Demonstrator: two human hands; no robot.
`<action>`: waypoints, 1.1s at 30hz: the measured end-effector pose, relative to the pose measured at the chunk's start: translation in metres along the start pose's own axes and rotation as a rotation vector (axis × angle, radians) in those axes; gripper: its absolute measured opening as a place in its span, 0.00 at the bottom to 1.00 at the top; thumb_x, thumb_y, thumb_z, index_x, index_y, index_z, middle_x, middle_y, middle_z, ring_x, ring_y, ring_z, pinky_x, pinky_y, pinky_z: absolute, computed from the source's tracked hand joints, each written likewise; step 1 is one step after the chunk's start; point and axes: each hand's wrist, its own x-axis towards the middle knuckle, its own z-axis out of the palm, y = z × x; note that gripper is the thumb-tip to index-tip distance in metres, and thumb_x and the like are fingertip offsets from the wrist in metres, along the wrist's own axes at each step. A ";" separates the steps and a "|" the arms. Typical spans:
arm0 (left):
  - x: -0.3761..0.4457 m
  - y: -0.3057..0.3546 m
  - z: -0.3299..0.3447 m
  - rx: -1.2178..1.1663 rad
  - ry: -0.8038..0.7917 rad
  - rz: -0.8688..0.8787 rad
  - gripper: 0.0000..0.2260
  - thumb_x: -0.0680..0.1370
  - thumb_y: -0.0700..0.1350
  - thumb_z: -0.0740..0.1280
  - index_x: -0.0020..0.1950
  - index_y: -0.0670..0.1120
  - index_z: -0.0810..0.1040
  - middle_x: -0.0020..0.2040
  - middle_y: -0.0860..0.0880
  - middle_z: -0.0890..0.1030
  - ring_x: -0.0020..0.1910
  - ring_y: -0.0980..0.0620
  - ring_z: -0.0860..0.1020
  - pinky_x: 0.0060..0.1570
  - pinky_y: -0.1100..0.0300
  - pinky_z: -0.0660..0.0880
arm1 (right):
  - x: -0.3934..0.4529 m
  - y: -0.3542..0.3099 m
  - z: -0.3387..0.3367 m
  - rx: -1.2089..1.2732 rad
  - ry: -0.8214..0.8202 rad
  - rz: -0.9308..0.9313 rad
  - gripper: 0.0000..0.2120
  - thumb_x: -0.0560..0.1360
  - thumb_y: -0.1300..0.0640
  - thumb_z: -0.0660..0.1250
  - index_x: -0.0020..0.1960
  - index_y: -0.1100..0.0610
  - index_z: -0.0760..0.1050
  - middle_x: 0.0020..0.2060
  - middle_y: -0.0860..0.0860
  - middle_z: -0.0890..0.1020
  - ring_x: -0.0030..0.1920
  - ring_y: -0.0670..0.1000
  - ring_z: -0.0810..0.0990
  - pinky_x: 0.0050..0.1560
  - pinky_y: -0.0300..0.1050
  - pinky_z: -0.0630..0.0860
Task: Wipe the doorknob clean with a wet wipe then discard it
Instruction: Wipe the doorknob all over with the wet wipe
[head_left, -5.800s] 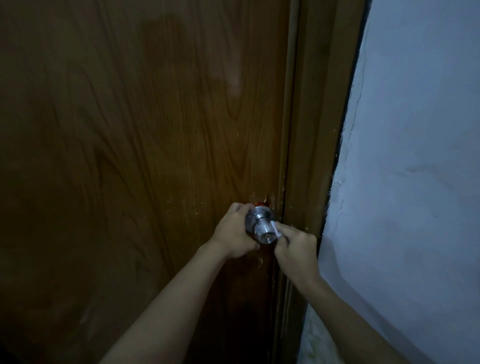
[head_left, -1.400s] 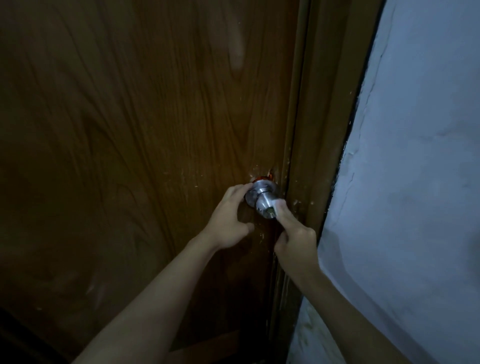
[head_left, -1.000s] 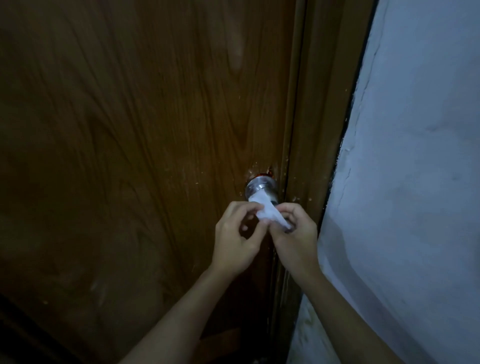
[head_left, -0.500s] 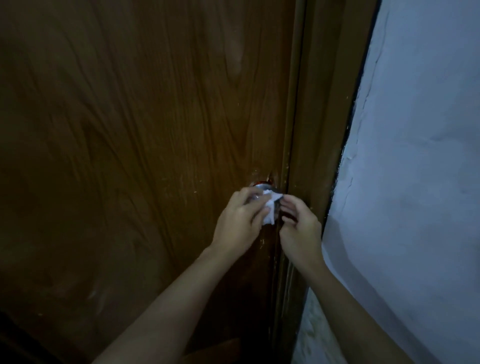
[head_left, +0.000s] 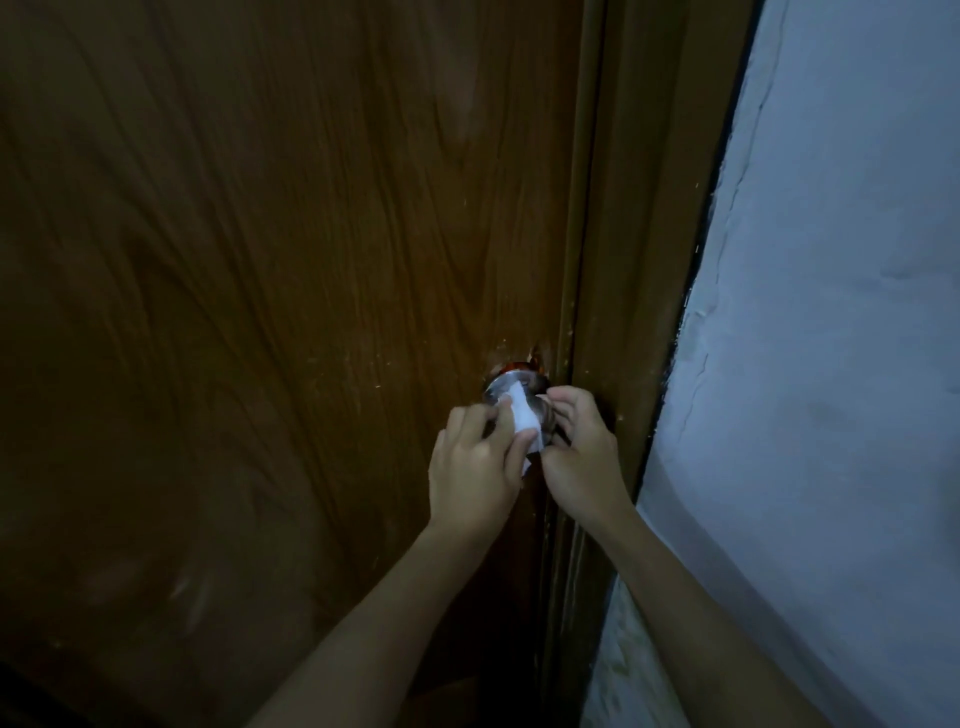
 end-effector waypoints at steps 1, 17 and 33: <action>0.002 -0.001 0.000 0.066 0.020 0.069 0.18 0.76 0.51 0.57 0.57 0.42 0.78 0.48 0.45 0.82 0.46 0.48 0.79 0.39 0.57 0.77 | 0.000 0.000 0.000 0.003 0.007 -0.004 0.18 0.73 0.66 0.65 0.61 0.55 0.68 0.48 0.41 0.75 0.49 0.36 0.75 0.42 0.22 0.71; -0.010 0.012 0.014 -0.342 0.062 -0.240 0.16 0.76 0.45 0.64 0.62 0.42 0.75 0.49 0.44 0.79 0.49 0.49 0.75 0.43 0.71 0.66 | 0.005 0.003 -0.002 0.047 0.036 0.039 0.17 0.71 0.70 0.63 0.56 0.54 0.71 0.46 0.43 0.78 0.48 0.38 0.78 0.45 0.30 0.75; -0.003 0.029 0.008 -1.236 -0.214 -0.905 0.06 0.75 0.38 0.65 0.49 0.42 0.81 0.43 0.46 0.84 0.41 0.52 0.82 0.43 0.60 0.78 | 0.005 -0.003 -0.008 0.034 0.017 0.022 0.15 0.68 0.72 0.66 0.48 0.56 0.75 0.44 0.50 0.82 0.47 0.44 0.81 0.43 0.34 0.77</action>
